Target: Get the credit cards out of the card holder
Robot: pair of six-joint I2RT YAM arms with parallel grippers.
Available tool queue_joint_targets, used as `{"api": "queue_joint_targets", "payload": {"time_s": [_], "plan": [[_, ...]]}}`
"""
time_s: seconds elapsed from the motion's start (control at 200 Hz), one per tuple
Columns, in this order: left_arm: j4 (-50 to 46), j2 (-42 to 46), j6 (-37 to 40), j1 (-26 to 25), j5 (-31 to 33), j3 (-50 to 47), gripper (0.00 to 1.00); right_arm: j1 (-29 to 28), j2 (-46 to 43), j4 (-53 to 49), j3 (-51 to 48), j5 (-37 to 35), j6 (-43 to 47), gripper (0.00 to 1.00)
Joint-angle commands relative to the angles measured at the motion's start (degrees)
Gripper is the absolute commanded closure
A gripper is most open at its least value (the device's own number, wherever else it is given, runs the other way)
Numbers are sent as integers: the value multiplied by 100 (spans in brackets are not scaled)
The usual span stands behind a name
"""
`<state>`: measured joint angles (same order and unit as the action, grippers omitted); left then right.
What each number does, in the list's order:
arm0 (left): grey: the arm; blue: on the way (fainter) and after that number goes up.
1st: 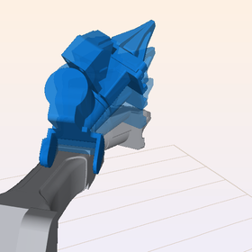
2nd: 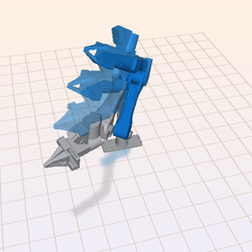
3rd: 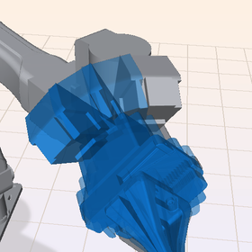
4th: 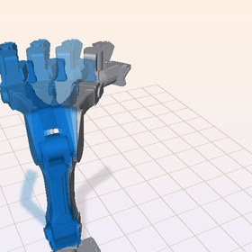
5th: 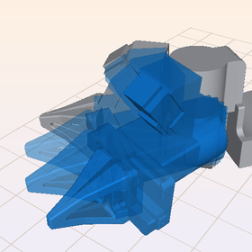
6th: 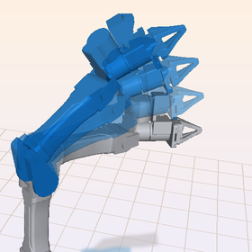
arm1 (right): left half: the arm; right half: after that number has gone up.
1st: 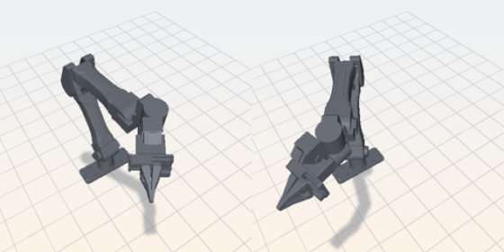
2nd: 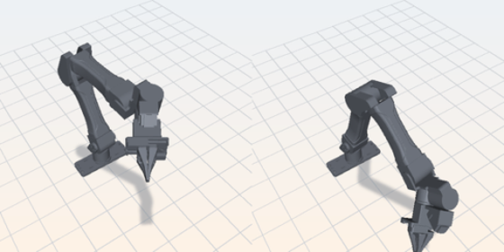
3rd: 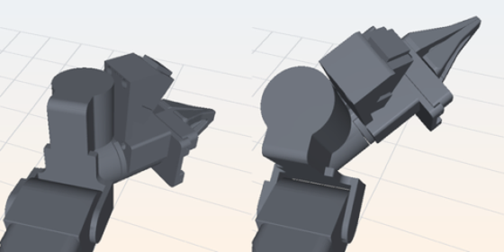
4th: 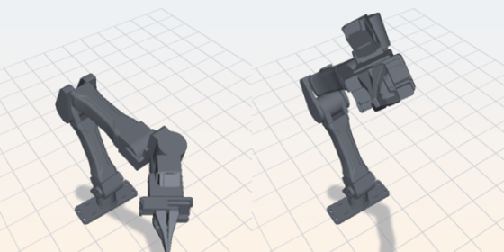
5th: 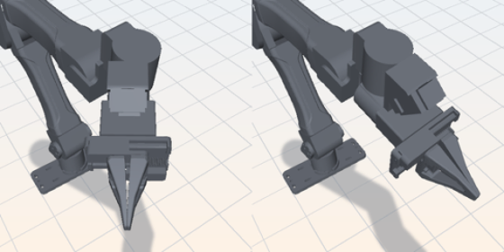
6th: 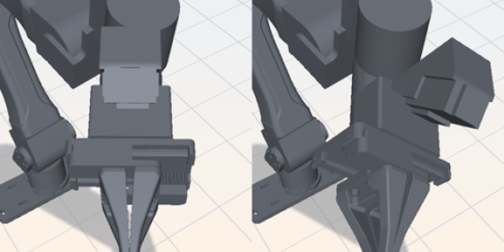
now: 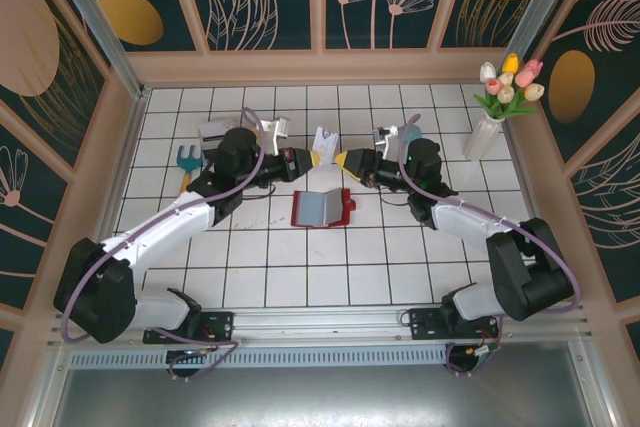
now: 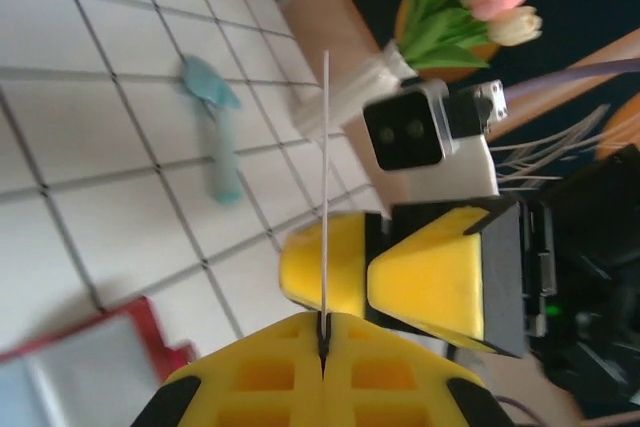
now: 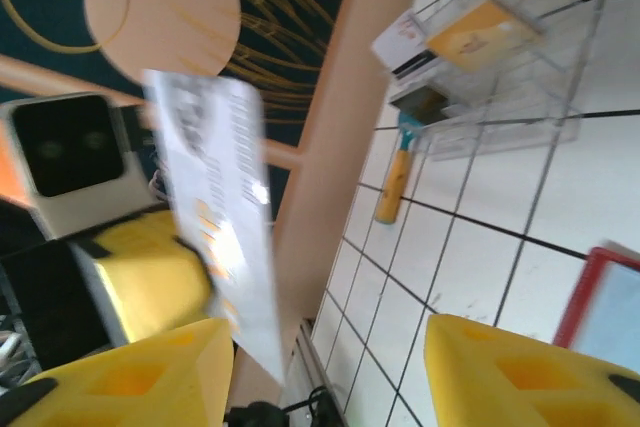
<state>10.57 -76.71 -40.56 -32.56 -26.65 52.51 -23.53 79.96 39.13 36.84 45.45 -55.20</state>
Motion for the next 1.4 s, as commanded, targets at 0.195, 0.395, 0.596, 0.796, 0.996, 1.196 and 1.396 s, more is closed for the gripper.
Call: {"api": "queue_joint_targets", "payload": {"time_s": [0.195,0.395,0.596,0.796,0.996,1.196,1.396], "plan": [[-2474,-611,2568,678,2163,2005,100,234,-566,-1238,-104,-673,839,24],[-3058,-957,3769,1182,2168,2856,100,440,-734,-1648,-122,-777,1118,8],[-3898,-1305,5129,1848,2048,3308,100,524,-787,-2076,-21,-871,1434,4],[-3510,-1052,6655,2297,2285,2572,100,536,-784,-2063,-80,-830,1425,4],[-4219,-1449,7942,2649,2650,2775,100,540,-772,-2192,-33,-844,1405,4],[-4422,-1664,9147,2851,2393,2883,100,542,-763,-2351,55,-871,1368,5],[-4609,-2066,10018,3110,2310,3171,100,542,-723,-2358,82,-893,1250,5]]}}
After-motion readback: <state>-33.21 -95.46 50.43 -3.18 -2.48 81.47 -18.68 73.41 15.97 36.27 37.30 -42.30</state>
